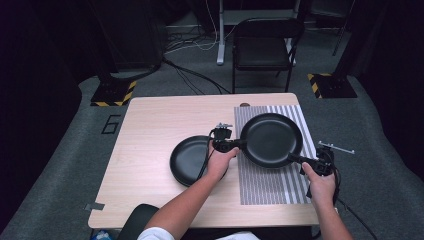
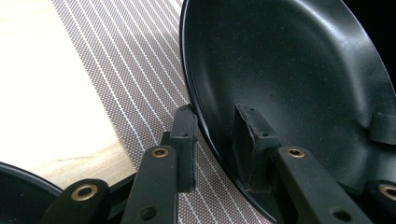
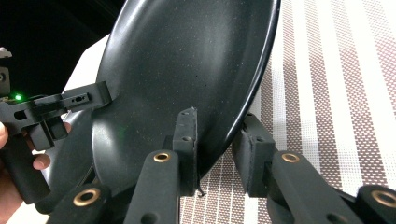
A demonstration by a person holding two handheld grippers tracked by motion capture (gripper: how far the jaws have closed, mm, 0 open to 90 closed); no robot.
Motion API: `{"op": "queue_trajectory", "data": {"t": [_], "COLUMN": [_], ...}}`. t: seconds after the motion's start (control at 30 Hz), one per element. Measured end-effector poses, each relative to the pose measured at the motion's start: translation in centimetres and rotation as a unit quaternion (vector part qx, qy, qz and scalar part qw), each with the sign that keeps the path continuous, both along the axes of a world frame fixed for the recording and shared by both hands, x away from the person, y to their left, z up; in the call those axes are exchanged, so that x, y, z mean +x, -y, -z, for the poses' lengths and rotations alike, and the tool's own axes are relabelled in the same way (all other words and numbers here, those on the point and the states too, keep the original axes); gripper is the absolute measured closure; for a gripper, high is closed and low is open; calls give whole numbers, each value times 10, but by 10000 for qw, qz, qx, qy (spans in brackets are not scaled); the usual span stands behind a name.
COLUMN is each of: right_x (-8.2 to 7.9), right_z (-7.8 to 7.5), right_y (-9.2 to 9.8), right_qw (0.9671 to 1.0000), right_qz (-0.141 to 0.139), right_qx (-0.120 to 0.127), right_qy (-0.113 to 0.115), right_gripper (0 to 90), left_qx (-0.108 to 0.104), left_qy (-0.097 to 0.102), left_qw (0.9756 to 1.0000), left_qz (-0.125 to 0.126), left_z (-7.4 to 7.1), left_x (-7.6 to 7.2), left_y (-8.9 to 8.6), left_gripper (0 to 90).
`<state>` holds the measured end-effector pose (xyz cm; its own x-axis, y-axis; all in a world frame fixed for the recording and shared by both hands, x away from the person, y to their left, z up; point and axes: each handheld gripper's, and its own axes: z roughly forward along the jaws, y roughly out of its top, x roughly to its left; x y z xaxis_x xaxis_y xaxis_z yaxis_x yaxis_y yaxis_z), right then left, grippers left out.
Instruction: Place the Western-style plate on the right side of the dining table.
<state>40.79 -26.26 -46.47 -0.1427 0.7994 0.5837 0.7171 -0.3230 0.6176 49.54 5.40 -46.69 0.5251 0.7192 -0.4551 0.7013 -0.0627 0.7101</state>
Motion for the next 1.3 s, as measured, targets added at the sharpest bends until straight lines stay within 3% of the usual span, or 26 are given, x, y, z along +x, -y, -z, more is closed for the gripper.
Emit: {"op": "queue_trajectory", "data": {"t": [0.4, 1.0, 1.3], "right_x": [7, 9, 9], "right_z": [-1, 21, 24], "right_y": [1, 15, 19], "right_qw": [10000, 9995, 9994], "right_qz": [-8, -1, 38], "right_qx": [-66, 136, 52], "right_qy": [-19, -283, -348], "right_gripper": [722, 721, 720], "left_qx": [-39, 113, 88], "left_qy": [-47, -294, -402], "left_qw": [10000, 9995, 9991], "left_qz": [-70, -31, -52], "left_z": [4, 19, 25], "left_x": [3, 7, 8], "left_y": [2, 15, 21], "left_gripper": [699, 700, 700]}}
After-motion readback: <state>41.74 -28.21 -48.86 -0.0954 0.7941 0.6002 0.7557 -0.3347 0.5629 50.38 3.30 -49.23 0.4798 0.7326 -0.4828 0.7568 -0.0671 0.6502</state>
